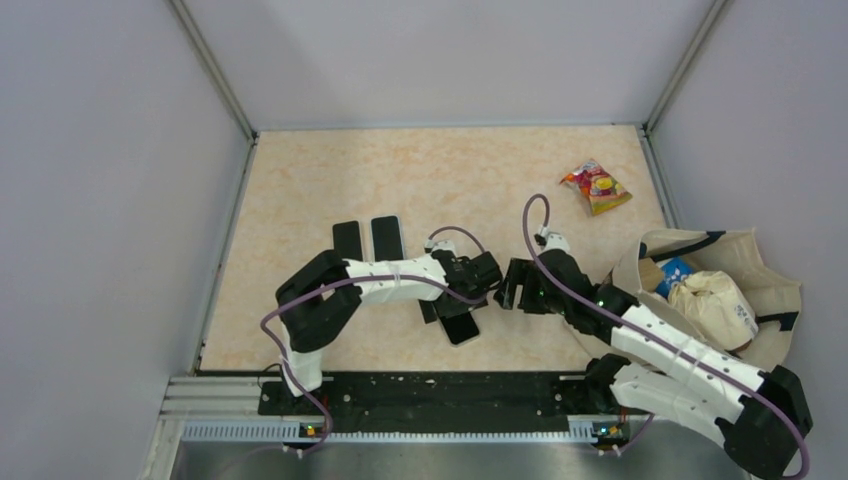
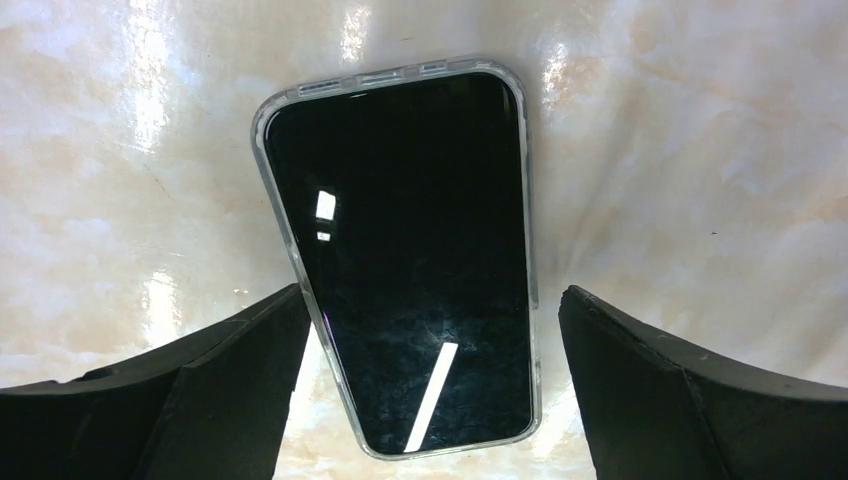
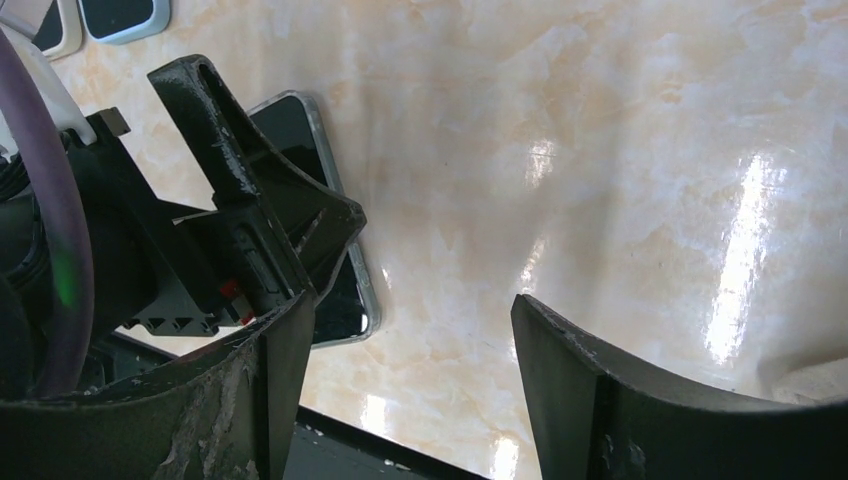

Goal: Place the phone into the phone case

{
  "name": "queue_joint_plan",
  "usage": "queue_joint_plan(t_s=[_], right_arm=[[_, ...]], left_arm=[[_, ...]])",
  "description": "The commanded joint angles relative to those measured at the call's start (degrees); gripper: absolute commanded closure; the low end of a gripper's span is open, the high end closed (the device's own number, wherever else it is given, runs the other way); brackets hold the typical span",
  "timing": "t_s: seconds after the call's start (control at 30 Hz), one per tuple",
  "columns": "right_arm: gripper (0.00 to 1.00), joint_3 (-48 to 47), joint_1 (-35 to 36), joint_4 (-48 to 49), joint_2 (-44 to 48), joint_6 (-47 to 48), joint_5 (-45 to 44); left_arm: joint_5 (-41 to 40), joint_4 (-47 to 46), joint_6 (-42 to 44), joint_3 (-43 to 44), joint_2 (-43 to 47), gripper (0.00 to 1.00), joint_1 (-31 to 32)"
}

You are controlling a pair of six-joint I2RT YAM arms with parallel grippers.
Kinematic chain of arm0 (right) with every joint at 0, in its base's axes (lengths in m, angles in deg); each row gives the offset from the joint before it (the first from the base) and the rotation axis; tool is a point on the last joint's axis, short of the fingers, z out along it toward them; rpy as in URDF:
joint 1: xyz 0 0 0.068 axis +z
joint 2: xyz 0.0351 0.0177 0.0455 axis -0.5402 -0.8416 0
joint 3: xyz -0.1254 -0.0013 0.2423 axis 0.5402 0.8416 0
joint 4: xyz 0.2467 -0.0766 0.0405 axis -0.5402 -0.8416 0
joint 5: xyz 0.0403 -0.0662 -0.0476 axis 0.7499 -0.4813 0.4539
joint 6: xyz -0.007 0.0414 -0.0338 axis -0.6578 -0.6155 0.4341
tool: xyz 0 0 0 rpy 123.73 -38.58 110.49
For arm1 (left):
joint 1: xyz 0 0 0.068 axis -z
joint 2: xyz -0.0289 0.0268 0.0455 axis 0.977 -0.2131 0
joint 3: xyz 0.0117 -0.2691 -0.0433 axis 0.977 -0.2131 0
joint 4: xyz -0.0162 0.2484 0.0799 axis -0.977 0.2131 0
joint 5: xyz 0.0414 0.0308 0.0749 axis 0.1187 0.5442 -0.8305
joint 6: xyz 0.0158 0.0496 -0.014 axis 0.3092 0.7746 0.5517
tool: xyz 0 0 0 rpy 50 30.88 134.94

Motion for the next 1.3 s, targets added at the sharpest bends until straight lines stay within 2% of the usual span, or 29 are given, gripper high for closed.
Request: queue_joint_plan(t_s=[0.0,0.07,0.13,0.2,0.3,0.4,0.53,0.8,1.07,1.27], right_arm=[[0.27,0.9,-0.7,-0.2,3.5,-2.5,-0.8],[0.28,1.6,-0.8,-0.2,4.6,-3.3,-0.3],[0.28,3.4,-0.8,1.6,5.7,-4.0,2.3],[0.28,6.7,-0.7,6.6,6.6,-4.4,9.1],[0.30,11.1,-0.7,14.1,5.6,-5.2,16.3],[0.30,13.2,0.1,17.5,3.3,-5.5,17.7],[0.30,13.5,0.5,18.2,0.3,-5.2,15.7],[0.30,6.7,1.2,8.3,1.2,-3.2,4.9],[0.22,-3.4,11.8,5.8,-14.7,-1.2,-6.4],[0.16,-10.3,17.9,4.0,-26.7,-2.2,-13.5]], left_arm=[[2.5,-4.0,-0.2,-2.9,-0.8,0.04,-0.5],[2.9,-4.7,0.2,-3.7,-0.3,0.14,-0.7],[3.7,-6.3,1.1,-4.9,0.4,0.29,-1.3],[4.7,-8.6,2.2,-6.4,1.5,0.49,-1.8],[6.9,-12.5,3.8,-8.7,3.3,0.63,-2.8],[9.1,-16.0,5.6,-11.1,5.2,0.68,-4.1],[10.9,-17.7,8.1,-12.2,6.6,0.67,-5.2],[8.7,-16.2,10.8,-12.2,11.2,0.47,-5.4],[7.9,-13.4,12.9,-12.6,18.2,0.16,-10.2],[11.8,-14.6,15.8,-16.5,24.5,0.12,-17.6]])
